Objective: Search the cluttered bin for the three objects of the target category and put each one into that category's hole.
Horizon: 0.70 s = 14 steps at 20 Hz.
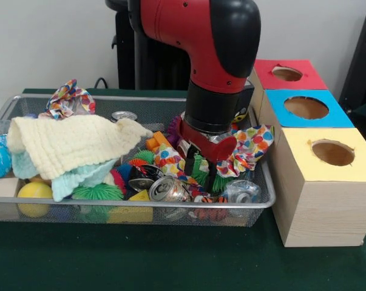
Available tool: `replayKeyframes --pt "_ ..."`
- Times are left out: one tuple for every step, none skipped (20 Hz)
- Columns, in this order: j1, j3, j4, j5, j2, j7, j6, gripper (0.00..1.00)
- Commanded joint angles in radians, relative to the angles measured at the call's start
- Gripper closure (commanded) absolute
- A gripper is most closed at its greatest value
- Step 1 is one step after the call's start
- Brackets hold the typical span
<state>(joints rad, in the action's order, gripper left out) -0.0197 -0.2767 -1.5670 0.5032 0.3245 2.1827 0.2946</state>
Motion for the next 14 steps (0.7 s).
replayKeyframes --pt "0.017 0.157 -0.059 0.065 0.036 0.220 -0.041 0.00" --pt "0.011 0.144 -0.050 0.065 0.039 0.219 -0.030 0.00" --pt "0.011 0.141 -0.048 0.067 0.044 0.219 -0.028 0.00" --pt "0.008 0.137 -0.045 0.068 0.048 0.218 -0.034 0.00" --pt "0.008 0.132 -0.040 0.066 0.051 0.214 -0.035 0.00" --pt "0.011 0.138 -0.039 0.065 0.053 0.211 -0.057 0.00" --pt "0.015 0.144 -0.036 0.064 0.054 0.208 -0.069 0.00" --pt "0.024 0.160 -0.039 0.064 0.053 0.206 -0.084 0.00" --pt "0.023 0.156 -0.034 0.062 0.052 0.207 -0.097 0.00" --pt "0.015 0.143 -0.028 0.059 0.051 0.210 -0.102 0.00" --pt "0.010 0.133 -0.025 0.059 0.053 0.213 -0.105 0.00" --pt "0.007 0.123 -0.021 0.058 0.053 0.215 -0.112 0.00" --pt "0.006 0.116 -0.017 0.054 0.050 0.216 -0.132 0.00" --pt "0.014 0.124 -0.018 0.046 0.045 0.211 -0.158 0.00"
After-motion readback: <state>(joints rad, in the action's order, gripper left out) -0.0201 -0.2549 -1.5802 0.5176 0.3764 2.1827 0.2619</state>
